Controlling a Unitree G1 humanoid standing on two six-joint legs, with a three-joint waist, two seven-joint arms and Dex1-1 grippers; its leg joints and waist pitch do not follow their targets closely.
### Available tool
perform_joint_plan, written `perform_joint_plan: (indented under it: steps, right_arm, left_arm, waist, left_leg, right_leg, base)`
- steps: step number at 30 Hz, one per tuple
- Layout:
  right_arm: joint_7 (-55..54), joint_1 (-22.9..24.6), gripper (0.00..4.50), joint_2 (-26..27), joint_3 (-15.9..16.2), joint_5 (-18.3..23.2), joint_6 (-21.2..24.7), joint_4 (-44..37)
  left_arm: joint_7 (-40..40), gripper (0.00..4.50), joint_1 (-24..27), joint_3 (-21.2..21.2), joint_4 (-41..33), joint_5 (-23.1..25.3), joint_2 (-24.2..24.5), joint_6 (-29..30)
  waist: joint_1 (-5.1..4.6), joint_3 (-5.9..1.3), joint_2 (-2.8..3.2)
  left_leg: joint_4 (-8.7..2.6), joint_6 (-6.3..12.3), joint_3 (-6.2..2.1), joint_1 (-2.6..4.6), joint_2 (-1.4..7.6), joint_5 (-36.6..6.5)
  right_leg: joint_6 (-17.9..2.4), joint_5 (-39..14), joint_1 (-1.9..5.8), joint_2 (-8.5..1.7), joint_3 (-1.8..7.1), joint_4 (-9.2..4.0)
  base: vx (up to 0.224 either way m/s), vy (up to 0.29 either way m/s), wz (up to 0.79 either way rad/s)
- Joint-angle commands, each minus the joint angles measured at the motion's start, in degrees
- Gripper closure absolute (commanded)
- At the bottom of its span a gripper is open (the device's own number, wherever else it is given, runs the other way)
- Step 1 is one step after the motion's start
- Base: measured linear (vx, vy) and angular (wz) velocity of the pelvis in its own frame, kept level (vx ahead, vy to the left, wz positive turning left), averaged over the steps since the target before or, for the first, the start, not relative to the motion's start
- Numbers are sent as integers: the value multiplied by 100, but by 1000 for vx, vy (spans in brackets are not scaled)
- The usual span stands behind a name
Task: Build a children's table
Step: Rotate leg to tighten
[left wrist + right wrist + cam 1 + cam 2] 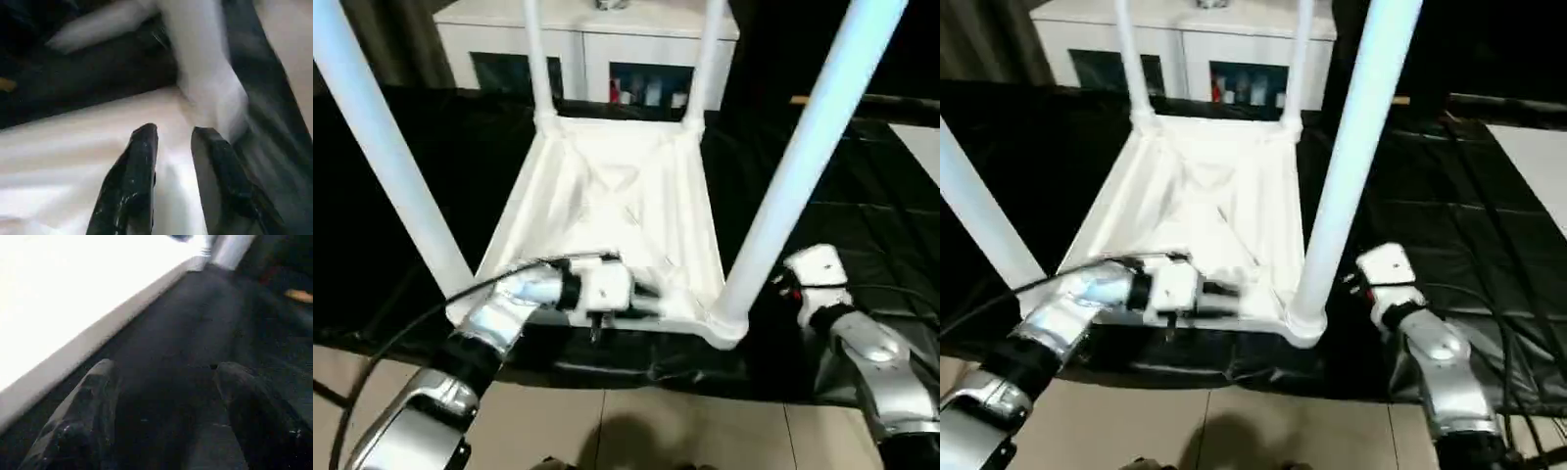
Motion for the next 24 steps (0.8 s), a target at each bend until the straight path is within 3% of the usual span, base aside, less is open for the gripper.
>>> perform_joint_plan:
  steps: [1,3,5,6,7,10,11,12,14,15,16,17,18,19,21,24]
  right_arm:
    - [-642,63,116,210,-524,130,125,-325]
    - [-958,262,116,411,-736,209,48,-715]
    - [-1061,569,116,666,-844,399,-11,-1266]
    - [-993,808,116,833,-844,583,-105,-1640]
    - [-900,979,116,919,-797,693,-188,-1866]
    - [-720,1302,100,995,-625,812,-348,-2213]
    - [-734,1579,100,1082,-512,815,-327,-2474]
    - [-748,1644,90,1101,-486,795,-323,-2535]
    - [-962,1862,83,1166,-397,569,-158,-2784]
    - [-1073,1906,83,1203,-401,465,-71,-2873]
    - [-1113,1911,83,1236,-402,472,71,-2925]
    - [-1145,1893,83,1250,-387,403,195,-2953]
    - [-1145,1878,83,1255,-373,378,277,-2967]
    - [-1145,1839,83,1263,-350,394,324,-2954]
    - [-1088,1744,83,1243,-266,470,412,-2938]
    - [-1007,1712,83,1170,-179,430,440,-2957]
  left_arm:
    - [248,286,387,393,-787,-599,-49,467]
    - [639,280,813,630,-1402,-860,-76,867]
    - [1152,274,1309,823,-2076,-976,-145,1160]
    - [1549,264,1658,970,-2532,-984,-216,1321]
    - [1795,242,1883,1077,-2816,-974,-269,1406]
    - [2196,233,2272,1303,-3278,-918,-396,1404]
    - [2834,233,2616,1715,-3640,-869,-703,1551]
    - [2993,221,2694,1819,-3718,-862,-782,1589]
    - [3804,200,3040,2257,-4103,-979,-1086,2279]
    - [4086,200,3139,2350,-4240,-1058,-1152,2570]
    - [4180,200,3212,2360,-4326,-1088,-1159,2657]
    - [4288,200,3282,2318,-4427,-1004,-1156,2718]
    - [4329,200,3326,2269,-4497,-938,-1140,2748]
    - [4336,200,3374,2169,-4555,-833,-1122,2730]
    - [4434,200,3430,2101,-4657,-740,-1210,2865]
    - [4446,200,3440,2112,-4714,-671,-1258,2940]
  waist:
    - [-4,-356,-36]
    - [-18,-358,-19]
    - [-23,-368,-5]
    - [-27,-354,47]
    - [-41,-367,32]
    - [-56,-354,48]
    - [-68,-349,73]
    - [-85,-319,55]
    - [-88,-303,46]
    - [-110,-320,-58]
    - [-115,-277,-21]
    - [-129,-280,-57]
    - [-125,-282,-23]
    - [-142,-273,-80]
    - [-128,-261,-37]
    - [-153,-238,-78]
  left_leg:
    - [-569,-29,-151,108,306,-2397]
    - [-543,-13,-133,141,282,-2494]
    - [-561,21,-150,91,298,-2398]
    - [-562,33,-144,99,295,-2440]
    - [-566,69,-154,64,323,-2366]
    - [-577,96,-148,62,298,-2344]
    - [-581,74,-149,68,302,-2405]
    - [-587,54,-145,47,314,-2487]
    - [-577,31,-157,67,284,-2650]
    - [-558,-2,-163,40,271,-2591]
    - [-566,5,-167,61,250,-2674]
    - [-554,-5,-175,79,238,-2737]
    - [-557,-62,-202,97,229,-2802]
    - [-557,-77,-204,92,233,-2836]
    - [-567,-169,-226,141,239,-3034]
    - [-585,-234,-255,121,231,-3199]
  right_leg:
    - [-1046,-2430,158,-188,161,-350]
    - [-988,-2505,109,-134,154,-361]
    - [-904,-2337,160,-131,164,-332]
    - [-879,-2286,129,-107,167,-339]
    - [-866,-2047,169,-118,173,-312]
    - [-811,-2035,163,-63,165,-336]
    - [-817,-2052,157,-54,168,-323]
    - [-769,-2144,170,-63,171,-353]
    - [-617,-2617,135,-66,163,-405]
    - [-488,-2842,151,-61,165,-359]
    - [-325,-3244,86,-56,159,-459]
    - [-219,-3448,62,-49,152,-490]
    - [-60,-3629,43,-38,149,-516]
    - [2,-3672,28,-22,147,-534]
    - [78,-3693,-14,-11,149,-561]
    - [126,-3760,11,-7,142,-583]
  base:
    - [0,0,0]
    - [0,0,0]
    - [0,0,0]
    - [0,0,0]
    - [0,0,0]
    - [17,-6,0]
    - [0,0,0]
    - [0,0,0]
    - [0,0,0]
    - [0,0,0]
    - [0,0,0]
    - [0,0,0]
    - [0,0,0]
    - [0,0,0]
    - [0,0,0]
    - [0,0,0]
